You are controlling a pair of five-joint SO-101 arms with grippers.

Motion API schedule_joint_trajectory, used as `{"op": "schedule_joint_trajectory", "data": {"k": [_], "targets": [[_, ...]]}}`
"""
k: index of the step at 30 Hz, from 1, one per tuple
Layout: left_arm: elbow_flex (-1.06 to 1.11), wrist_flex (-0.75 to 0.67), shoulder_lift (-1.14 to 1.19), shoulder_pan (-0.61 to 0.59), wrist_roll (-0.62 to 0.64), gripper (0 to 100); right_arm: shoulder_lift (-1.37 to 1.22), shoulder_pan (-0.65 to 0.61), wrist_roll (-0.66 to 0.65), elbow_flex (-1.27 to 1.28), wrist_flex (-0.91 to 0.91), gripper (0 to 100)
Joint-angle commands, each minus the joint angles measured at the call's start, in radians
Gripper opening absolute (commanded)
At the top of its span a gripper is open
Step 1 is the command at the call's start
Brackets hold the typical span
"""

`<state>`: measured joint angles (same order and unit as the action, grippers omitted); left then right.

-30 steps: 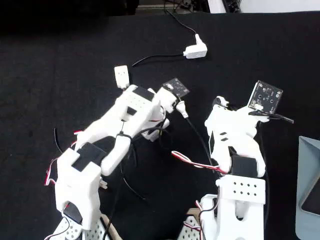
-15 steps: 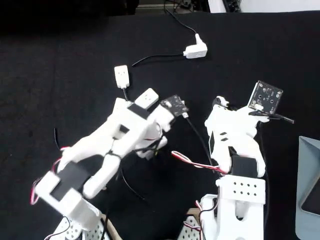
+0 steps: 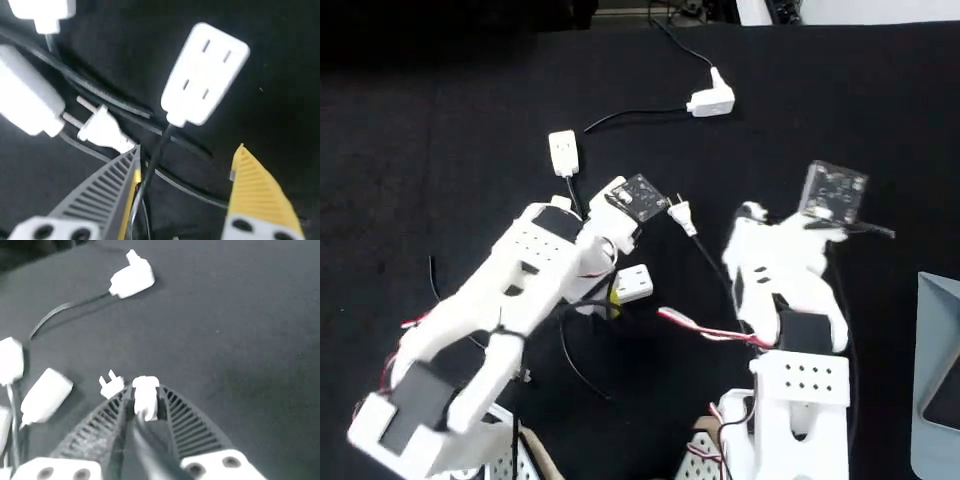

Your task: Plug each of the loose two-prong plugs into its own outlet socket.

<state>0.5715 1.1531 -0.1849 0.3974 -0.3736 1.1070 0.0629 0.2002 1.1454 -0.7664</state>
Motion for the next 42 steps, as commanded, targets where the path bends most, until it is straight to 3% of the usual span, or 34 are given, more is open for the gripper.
{"op": "schedule_joint_trajectory", "data": {"k": [1,5,12,23,36,42], "targets": [[-0.005,0.071,-0.189,-0.117,0.078,28,0.004,-0.112,-0.034,-0.087,-0.068,1.3],[0.058,0.064,-0.356,-0.295,0.112,28,-0.002,-0.261,-0.063,-0.079,-0.084,1.3],[0.351,-0.021,-0.697,-0.472,0.161,28,-0.056,-0.450,-0.063,-0.038,-0.071,1.3],[0.634,-0.043,-0.977,-0.673,0.153,29,-0.311,-0.466,-0.063,-0.039,0.037,1.2],[0.776,-0.091,-0.999,-0.768,0.098,29,-0.317,-0.485,-0.084,-0.074,-0.127,1.2],[0.816,-0.117,-0.999,-0.776,0.098,29,-0.329,-0.539,-0.078,-0.077,-0.104,1.2]]}}
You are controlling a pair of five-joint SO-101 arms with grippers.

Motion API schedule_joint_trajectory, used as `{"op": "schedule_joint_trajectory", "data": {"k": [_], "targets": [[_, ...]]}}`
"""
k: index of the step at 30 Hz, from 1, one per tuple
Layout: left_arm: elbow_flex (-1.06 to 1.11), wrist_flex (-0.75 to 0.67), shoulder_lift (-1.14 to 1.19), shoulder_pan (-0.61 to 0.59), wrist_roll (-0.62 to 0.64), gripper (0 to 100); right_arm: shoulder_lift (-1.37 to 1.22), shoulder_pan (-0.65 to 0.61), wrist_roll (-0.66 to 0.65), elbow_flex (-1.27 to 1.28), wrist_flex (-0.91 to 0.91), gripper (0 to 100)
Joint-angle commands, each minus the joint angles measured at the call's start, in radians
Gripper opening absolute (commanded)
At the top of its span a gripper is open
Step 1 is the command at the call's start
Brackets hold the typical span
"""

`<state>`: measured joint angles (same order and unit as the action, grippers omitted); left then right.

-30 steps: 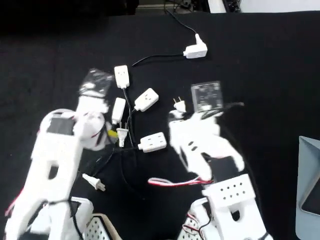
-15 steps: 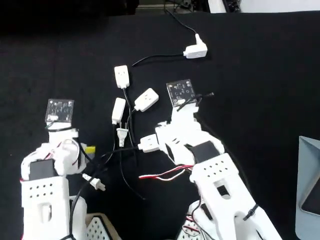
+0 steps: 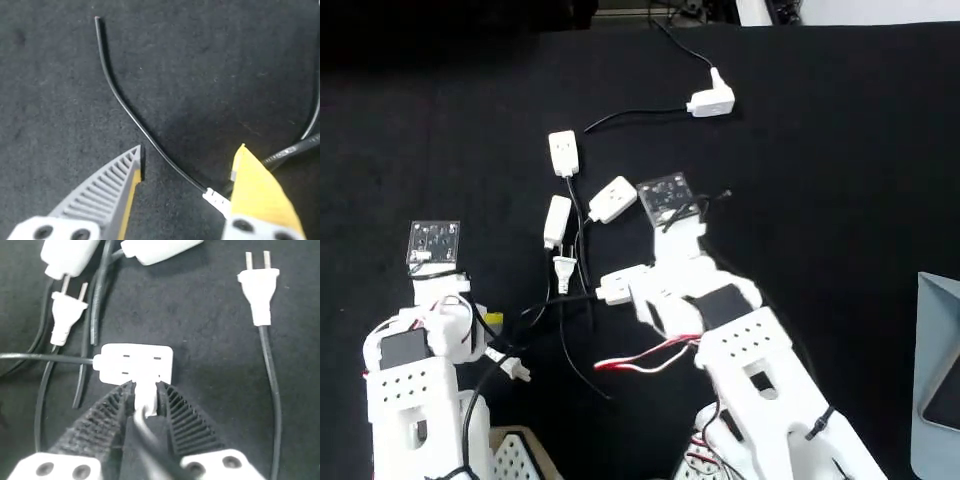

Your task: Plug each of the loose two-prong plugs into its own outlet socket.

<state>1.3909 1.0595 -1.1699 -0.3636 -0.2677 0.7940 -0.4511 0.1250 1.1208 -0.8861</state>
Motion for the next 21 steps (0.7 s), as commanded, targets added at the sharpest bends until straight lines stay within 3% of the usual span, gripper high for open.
{"op": "schedule_joint_trajectory", "data": {"k": [1,7,21], "targets": [[-0.001,-0.025,-0.014,-0.016,-0.008,29,-0.031,-0.023,-0.002,-0.059,0.026,1.2],[0.001,-0.021,-0.014,-0.016,-0.008,29,-0.180,0.008,0.028,-0.157,0.020,1.2],[0.002,-0.020,-0.014,-0.016,-0.008,29,-0.203,0.068,0.025,-0.179,0.058,1.2]]}}
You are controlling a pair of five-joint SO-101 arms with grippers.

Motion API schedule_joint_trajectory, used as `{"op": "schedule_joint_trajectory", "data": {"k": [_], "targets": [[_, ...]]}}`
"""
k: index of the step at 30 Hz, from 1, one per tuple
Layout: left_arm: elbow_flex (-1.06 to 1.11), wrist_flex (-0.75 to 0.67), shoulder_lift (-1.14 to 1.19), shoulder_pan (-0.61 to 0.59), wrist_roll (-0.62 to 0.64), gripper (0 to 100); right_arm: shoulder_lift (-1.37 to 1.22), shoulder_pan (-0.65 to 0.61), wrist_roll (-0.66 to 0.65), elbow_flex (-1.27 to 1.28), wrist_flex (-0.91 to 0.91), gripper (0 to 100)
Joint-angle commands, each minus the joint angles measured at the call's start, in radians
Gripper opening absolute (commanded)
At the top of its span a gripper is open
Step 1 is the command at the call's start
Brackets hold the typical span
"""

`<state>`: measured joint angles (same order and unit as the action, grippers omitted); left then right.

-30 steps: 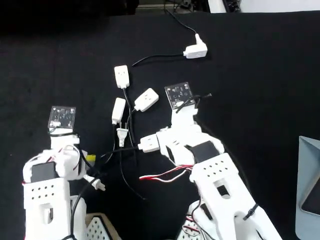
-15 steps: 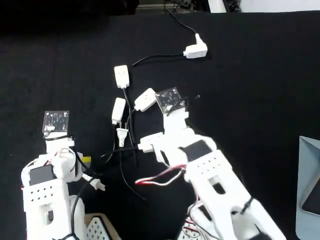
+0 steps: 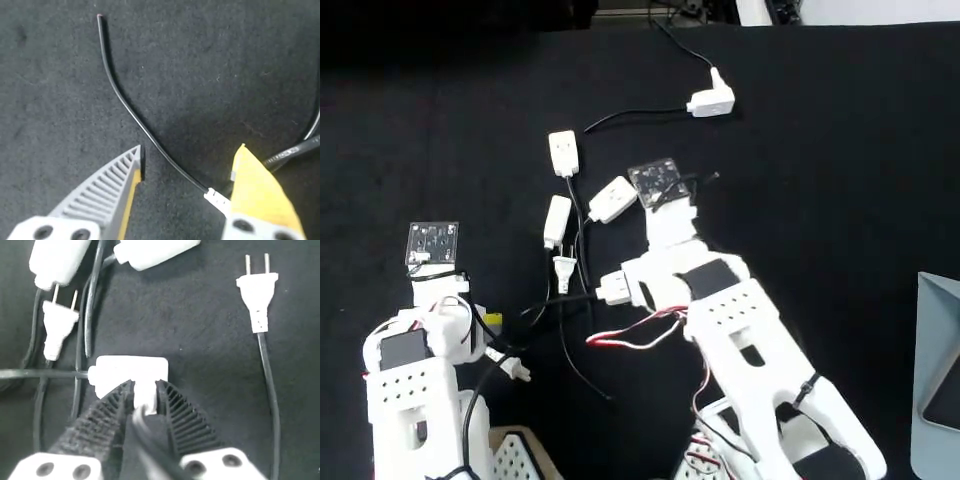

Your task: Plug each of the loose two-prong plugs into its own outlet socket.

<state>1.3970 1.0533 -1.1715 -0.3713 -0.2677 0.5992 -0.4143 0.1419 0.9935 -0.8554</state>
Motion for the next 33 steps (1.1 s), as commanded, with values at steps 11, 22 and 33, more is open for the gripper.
{"op": "schedule_joint_trajectory", "data": {"k": [11,22,33], "targets": [[0.004,-0.014,-0.012,-0.010,-0.009,29,-0.140,0.048,0.014,-0.062,0.089,1.2],[0.005,-0.018,-0.012,-0.010,-0.009,29,-0.171,-0.008,0.009,-0.039,0.080,1.2],[0.007,-0.018,-0.012,-0.010,-0.009,29,-0.351,-0.012,-0.031,-0.042,0.147,1.1]]}}
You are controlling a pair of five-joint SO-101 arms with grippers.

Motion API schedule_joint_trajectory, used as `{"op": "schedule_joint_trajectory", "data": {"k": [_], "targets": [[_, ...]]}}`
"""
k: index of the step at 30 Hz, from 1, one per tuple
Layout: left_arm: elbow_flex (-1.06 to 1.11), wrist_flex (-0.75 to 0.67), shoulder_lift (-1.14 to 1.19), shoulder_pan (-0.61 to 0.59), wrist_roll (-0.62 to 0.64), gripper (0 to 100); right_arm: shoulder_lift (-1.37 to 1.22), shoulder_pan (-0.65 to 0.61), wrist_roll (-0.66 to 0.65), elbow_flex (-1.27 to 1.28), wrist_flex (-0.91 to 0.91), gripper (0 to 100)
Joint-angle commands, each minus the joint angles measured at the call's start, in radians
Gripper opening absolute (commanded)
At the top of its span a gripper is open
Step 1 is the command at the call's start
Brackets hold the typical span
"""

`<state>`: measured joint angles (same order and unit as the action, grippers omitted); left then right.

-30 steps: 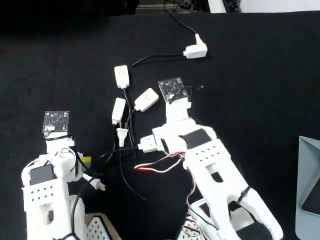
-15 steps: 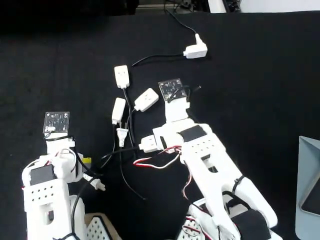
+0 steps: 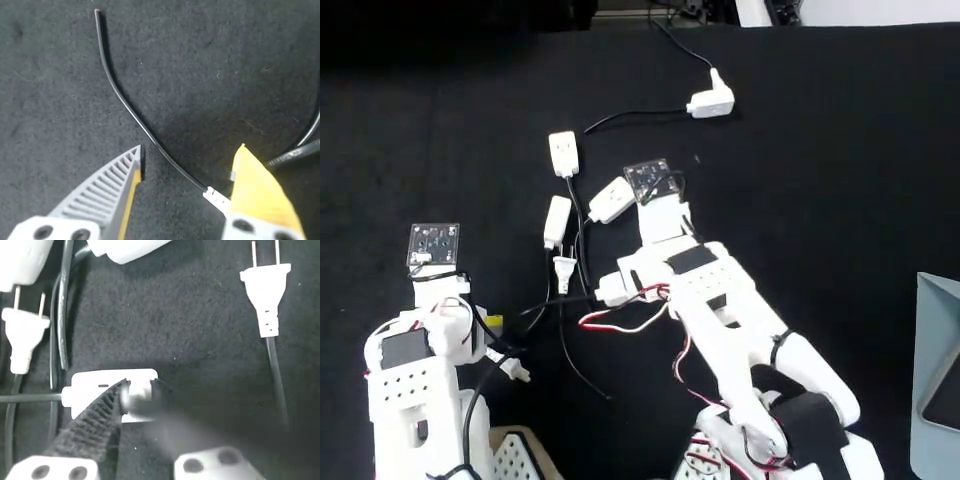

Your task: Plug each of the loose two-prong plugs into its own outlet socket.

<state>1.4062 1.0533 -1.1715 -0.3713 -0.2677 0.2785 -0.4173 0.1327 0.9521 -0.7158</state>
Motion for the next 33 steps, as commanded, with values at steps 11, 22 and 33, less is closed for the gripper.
{"op": "schedule_joint_trajectory", "data": {"k": [11,22,33], "targets": [[-0.002,-0.020,-0.012,-0.010,-0.009,29,0.278,0.206,-0.048,-0.228,-0.146,1.2],[-0.002,-0.020,-0.012,-0.010,-0.009,29,0.236,0.370,0.038,-0.381,-0.031,1.3],[-0.001,-0.020,-0.012,-0.010,-0.009,29,-0.179,0.562,0.204,-0.561,0.204,1.3]]}}
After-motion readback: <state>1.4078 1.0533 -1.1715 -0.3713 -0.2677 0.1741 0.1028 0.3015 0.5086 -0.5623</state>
